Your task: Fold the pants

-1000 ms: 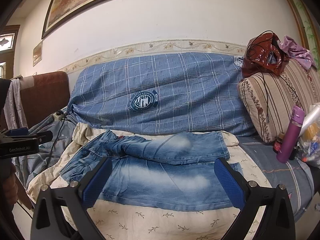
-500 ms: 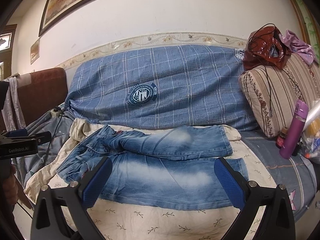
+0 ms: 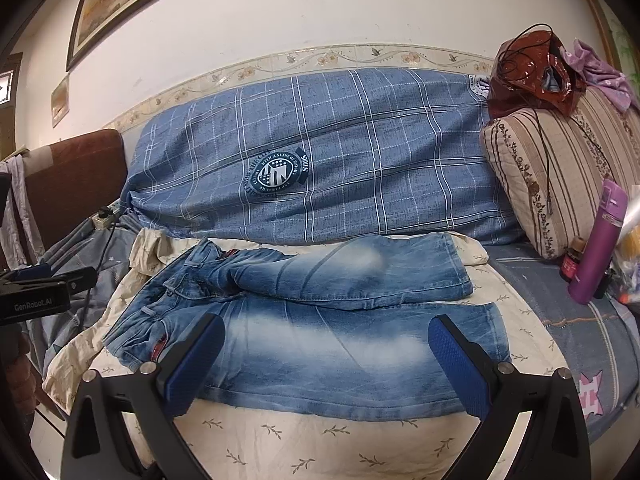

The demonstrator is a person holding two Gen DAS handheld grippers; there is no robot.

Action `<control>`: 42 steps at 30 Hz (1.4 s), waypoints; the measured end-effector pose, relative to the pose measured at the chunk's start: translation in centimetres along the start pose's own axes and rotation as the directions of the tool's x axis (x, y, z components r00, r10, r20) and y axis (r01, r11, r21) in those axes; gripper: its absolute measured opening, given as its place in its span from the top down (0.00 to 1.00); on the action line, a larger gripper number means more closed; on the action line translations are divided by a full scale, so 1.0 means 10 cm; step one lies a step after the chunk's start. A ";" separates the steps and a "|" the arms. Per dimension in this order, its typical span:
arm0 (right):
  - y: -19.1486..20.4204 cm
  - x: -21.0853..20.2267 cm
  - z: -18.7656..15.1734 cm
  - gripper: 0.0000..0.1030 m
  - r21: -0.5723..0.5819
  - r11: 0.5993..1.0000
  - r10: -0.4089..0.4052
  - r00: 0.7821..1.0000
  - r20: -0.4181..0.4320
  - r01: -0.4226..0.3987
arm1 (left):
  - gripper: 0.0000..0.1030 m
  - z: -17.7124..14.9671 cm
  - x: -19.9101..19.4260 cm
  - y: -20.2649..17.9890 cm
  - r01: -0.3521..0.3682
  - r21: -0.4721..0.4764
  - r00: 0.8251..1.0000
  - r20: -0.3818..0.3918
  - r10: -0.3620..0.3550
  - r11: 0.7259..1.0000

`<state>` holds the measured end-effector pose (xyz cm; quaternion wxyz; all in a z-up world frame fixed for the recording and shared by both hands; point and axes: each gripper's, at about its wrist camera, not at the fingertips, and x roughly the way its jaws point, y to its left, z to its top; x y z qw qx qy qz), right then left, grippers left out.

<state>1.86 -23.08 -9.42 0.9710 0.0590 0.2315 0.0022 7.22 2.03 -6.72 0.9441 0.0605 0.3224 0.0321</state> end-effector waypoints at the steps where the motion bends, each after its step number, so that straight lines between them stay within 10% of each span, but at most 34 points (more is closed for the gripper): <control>1: 0.00 0.00 0.00 0.00 0.002 1.000 0.000 1.000 -0.001 0.000 | 0.00 0.00 0.00 -0.01 0.000 0.003 1.000 -0.001 0.000 1.000; 16: -0.20 0.11 0.00 0.00 0.000 0.998 -0.055 0.998 -0.027 0.055 | 0.00 0.03 0.28 0.09 0.002 0.015 0.998 -0.061 -0.002 1.000; 28: -1.43 0.82 0.35 0.00 0.159 0.970 -0.160 0.973 -0.165 0.187 | 0.00 0.37 1.40 0.67 -0.047 -0.054 0.970 -0.241 0.033 0.997; 42: -1.95 2.28 0.81 0.01 0.310 0.940 -0.060 0.962 -0.265 0.144 | 0.00 1.34 3.02 0.70 -0.071 -0.082 0.933 -0.359 0.037 0.994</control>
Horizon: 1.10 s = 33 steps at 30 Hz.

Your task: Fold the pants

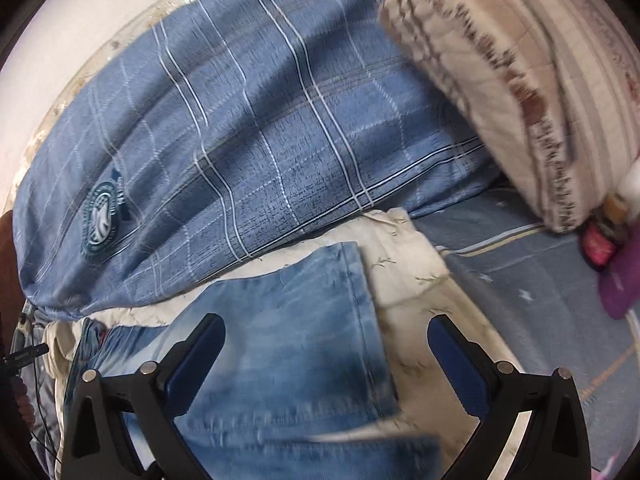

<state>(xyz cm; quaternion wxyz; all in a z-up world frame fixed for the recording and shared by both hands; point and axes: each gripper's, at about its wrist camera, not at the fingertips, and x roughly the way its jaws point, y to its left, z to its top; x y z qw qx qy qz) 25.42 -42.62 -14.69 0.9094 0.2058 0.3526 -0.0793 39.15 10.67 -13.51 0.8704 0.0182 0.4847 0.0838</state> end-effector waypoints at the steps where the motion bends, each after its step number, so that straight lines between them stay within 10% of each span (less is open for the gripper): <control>1: 0.02 0.09 0.02 0.01 -0.002 1.000 -0.002 1.000 -0.005 0.002 | 0.00 0.04 0.07 -0.06 0.012 0.000 1.000 -0.012 -0.012 1.000; 8: 0.10 0.42 0.21 0.01 -0.036 0.999 0.002 1.000 -0.006 -0.002 | 0.07 0.22 0.63 -0.68 0.084 0.057 0.993 -0.090 -0.079 0.995; 10: 0.09 0.49 0.28 0.01 -0.045 0.999 -0.003 1.000 -0.004 0.003 | 0.41 0.23 0.79 -0.82 0.114 0.071 0.986 -0.132 -0.104 0.991; 14: 0.04 0.73 0.42 0.06 -0.063 0.997 -0.040 0.999 -0.018 0.039 | 0.61 0.18 0.98 -0.97 0.149 0.079 0.975 -0.179 -0.133 0.986; 18: -0.03 1.11 0.46 0.30 -0.053 0.997 -0.066 0.990 -0.123 0.060 | 0.74 0.16 1.00 -0.97 0.172 0.084 0.974 -0.165 -0.157 0.981; 20: -0.03 1.30 0.41 0.63 -0.044 0.999 -0.031 0.978 -0.206 0.023 | 0.76 0.19 0.95 -0.91 0.195 0.064 0.972 -0.148 -0.184 0.979; 26: 0.19 0.79 0.40 0.75 -0.117 0.993 -0.023 0.999 -0.039 0.019 | 0.79 0.27 0.46 -0.57 0.274 0.041 0.962 -0.023 -0.273 0.961; 33: 0.40 -0.10 0.63 0.75 -0.110 0.994 0.029 0.983 0.182 -0.009 | 0.80 0.12 -0.50 0.10 0.439 0.001 0.884 0.181 -0.432 0.899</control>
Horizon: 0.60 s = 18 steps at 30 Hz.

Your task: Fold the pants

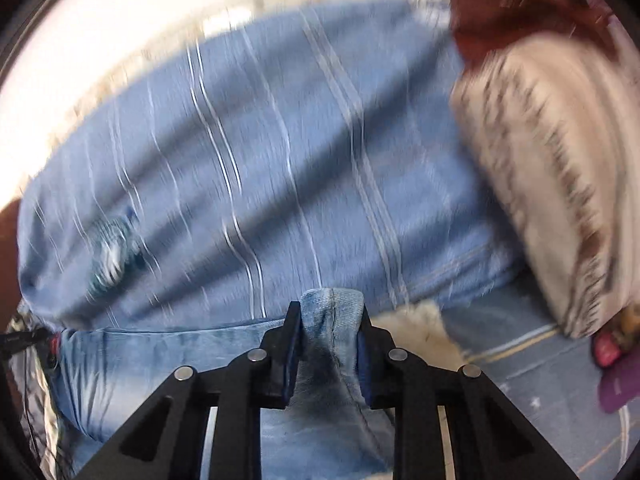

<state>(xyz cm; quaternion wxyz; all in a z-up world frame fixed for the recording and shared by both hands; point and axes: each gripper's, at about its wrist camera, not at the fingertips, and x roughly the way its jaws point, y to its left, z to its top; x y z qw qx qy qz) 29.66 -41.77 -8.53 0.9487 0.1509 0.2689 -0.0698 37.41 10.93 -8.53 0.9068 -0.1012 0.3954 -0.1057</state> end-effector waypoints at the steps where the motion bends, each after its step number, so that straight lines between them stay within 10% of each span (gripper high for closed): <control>1: 0.00 -0.11 -0.01 0.75 0.004 1.000 -0.004 0.999 0.032 0.003 | 0.80 -0.07 -0.12 0.01 0.018 -0.001 0.999 0.028 -0.018 1.000; 18: -0.48 -1.35 -1.84 0.76 0.050 0.999 0.000 0.990 -0.142 0.007 | 0.76 -2.13 -0.76 0.48 0.016 -0.012 0.994 -0.109 -0.017 1.000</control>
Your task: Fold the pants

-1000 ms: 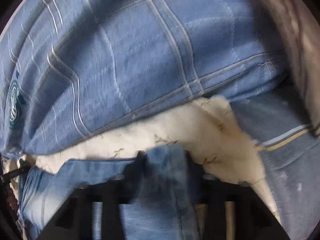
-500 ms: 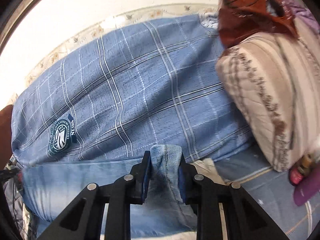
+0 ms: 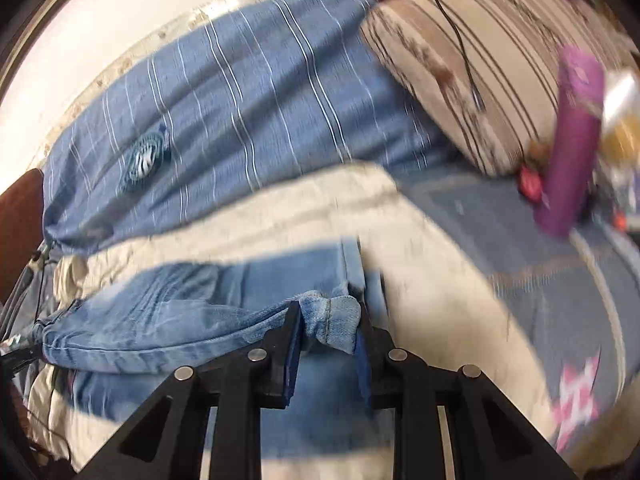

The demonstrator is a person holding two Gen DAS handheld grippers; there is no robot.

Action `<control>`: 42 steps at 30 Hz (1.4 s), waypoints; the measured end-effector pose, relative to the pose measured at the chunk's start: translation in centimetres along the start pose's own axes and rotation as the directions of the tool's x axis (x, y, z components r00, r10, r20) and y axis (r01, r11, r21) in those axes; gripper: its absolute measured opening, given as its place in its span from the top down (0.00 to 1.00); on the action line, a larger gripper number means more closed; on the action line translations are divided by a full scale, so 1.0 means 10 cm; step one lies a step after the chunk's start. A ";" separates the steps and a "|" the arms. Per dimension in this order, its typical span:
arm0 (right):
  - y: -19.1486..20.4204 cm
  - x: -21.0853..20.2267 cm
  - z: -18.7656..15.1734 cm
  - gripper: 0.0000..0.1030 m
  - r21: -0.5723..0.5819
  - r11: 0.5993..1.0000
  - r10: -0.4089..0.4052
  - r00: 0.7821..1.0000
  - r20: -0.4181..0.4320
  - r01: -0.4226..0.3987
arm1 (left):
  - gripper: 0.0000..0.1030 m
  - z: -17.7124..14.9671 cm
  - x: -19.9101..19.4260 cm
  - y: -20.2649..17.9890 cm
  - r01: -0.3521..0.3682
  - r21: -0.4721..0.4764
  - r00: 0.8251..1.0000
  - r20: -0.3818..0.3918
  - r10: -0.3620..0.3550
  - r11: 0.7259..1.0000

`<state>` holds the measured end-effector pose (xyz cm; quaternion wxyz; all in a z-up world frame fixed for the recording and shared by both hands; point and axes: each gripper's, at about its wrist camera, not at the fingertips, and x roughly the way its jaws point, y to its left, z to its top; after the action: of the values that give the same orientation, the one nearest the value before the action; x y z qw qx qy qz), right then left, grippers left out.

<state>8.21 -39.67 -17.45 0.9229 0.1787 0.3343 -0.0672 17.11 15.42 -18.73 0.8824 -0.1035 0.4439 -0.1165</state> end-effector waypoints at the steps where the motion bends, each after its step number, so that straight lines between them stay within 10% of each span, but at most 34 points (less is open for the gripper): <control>1: -0.03 0.01 -0.10 0.76 0.012 1.000 -0.002 1.000 -0.025 0.002 | 0.74 -0.04 0.00 0.02 -0.003 -0.008 1.000 -0.006 0.003 1.000; 8: -0.33 -0.04 -0.62 0.72 0.115 0.993 0.015 0.980 -0.200 0.009 | 0.59 -0.30 -0.13 0.13 -0.062 -0.027 0.996 -0.067 0.060 0.998; 16: -0.21 -0.33 -0.29 0.71 0.111 0.994 0.033 0.996 -0.087 -0.023 | 0.58 -0.22 -0.81 -0.28 -0.147 0.088 0.976 0.174 0.130 0.985; 19: -0.02 -0.21 -0.11 0.70 0.115 0.992 0.048 0.998 -0.047 -0.042 | 0.37 -0.16 -0.80 -0.62 -0.094 0.147 0.976 0.207 0.062 0.985; 29: 0.75 0.65 -0.13 0.70 -0.093 0.996 -0.023 0.956 -0.293 -0.005 | 0.36 -0.05 0.47 -1.15 -0.027 0.150 0.999 -0.029 0.032 0.988; 42: 0.81 0.62 -0.32 0.68 -0.193 0.981 -0.089 0.907 -0.411 0.008 | 0.40 -0.58 0.57 -1.13 -0.115 0.300 0.976 -0.144 0.164 0.947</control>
<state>13.02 -31.03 -21.39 0.8408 0.0930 0.5330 -0.0188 14.45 2.48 -23.25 0.8537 0.0690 0.5006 -0.1258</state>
